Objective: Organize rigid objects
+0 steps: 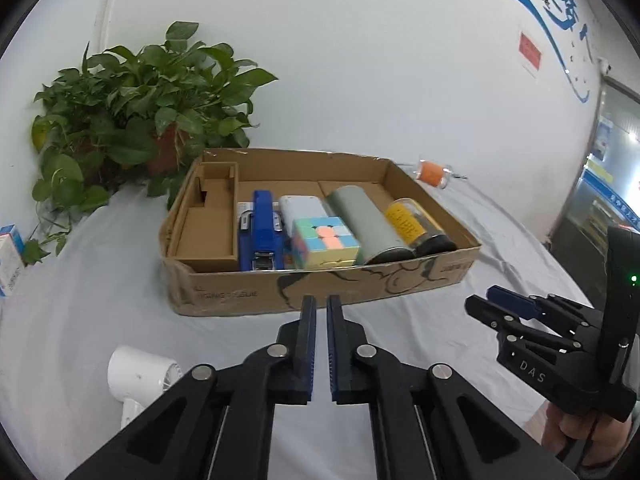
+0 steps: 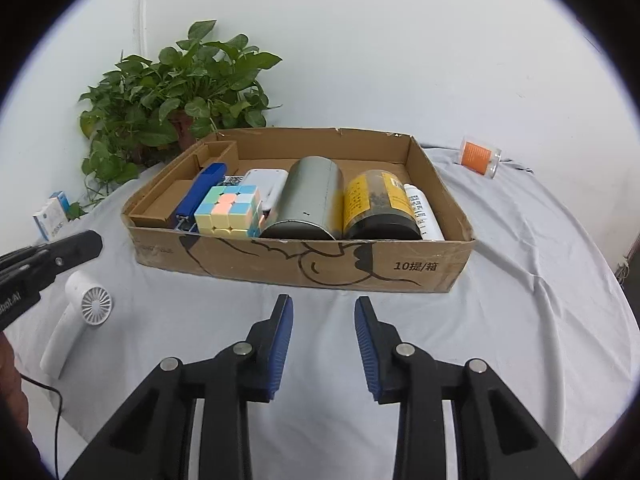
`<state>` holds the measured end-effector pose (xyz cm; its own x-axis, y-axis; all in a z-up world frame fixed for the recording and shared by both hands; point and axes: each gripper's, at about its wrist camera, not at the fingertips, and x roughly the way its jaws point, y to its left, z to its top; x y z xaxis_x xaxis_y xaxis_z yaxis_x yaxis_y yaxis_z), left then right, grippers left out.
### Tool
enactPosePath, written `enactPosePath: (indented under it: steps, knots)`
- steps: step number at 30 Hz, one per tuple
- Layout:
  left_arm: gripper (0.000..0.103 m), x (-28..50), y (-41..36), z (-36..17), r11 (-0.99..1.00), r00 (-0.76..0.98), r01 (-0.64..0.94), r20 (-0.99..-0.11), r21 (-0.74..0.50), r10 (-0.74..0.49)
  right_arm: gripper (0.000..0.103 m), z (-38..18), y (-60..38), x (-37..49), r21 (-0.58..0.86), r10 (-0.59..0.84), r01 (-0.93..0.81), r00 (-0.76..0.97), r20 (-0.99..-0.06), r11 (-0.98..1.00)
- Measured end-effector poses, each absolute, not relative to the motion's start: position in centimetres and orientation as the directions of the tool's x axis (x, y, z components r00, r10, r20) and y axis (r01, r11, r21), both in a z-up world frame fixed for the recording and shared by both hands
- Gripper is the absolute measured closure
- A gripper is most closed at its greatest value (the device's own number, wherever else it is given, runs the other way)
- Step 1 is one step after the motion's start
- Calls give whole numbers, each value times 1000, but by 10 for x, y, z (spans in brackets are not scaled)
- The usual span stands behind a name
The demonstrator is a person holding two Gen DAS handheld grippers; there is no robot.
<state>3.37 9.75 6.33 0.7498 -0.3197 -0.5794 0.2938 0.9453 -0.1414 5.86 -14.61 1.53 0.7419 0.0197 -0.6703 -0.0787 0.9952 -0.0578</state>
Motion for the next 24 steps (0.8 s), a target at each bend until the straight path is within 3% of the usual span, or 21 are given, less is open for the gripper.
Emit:
enactPosePath:
  steps: [1,2,3,4,6,11,13,14,15,16,17,19,20,24]
  knots:
    - [99,33,99,66,947,757,290,-571,-142,-317,53,16,-145,56,-57,30,-90,744,-667,994]
    - [83,33,104,69,946,757,285,-570,-152,-319,22,17,-144,53,-54,40,-101,748,-662,993]
    - [35,33,113,68,946,738,274,-592,-176,-324,10,18,-143,50,-42,55,-108,760,-648,993]
    - [6,34,124,68,949,726,250,-612,-190,-314,10,19,-142,47,-26,75,-118,772,-631,993]
    - [1,31,146,62,957,727,185,-623,-225,-287,10,17,-137,45,-4,113,-148,765,-634,989]
    - [1,29,192,17,983,639,59,-750,-177,-173,10,-5,-114,41,67,249,-282,683,-687,957]
    - [5,30,204,-12,977,579,41,-793,-208,-192,10,-14,-103,37,91,303,-342,641,-705,935]
    - [15,31,207,-27,973,548,37,-809,-230,-212,10,-18,-97,34,105,335,-378,616,-713,920]
    - [31,34,208,-40,968,514,27,-827,-248,-226,10,-22,-91,30,121,369,-416,591,-718,901]
    - [38,36,209,-50,968,492,9,-842,-251,-222,11,-25,-87,27,130,390,-441,573,-721,888]
    - [51,37,209,-59,969,480,-4,-851,-247,-215,11,-28,-82,24,140,413,-469,551,-725,872]
    - [61,40,203,-64,970,492,2,-844,-243,-213,11,-31,-79,20,152,438,-499,529,-726,853]
    - [74,44,198,-67,965,479,5,-846,-262,-232,11,-31,-79,18,162,450,-507,521,-725,847]
    - [74,54,149,-73,957,441,66,-852,-283,-283,16,-32,-90,15,196,472,-504,507,-721,841]
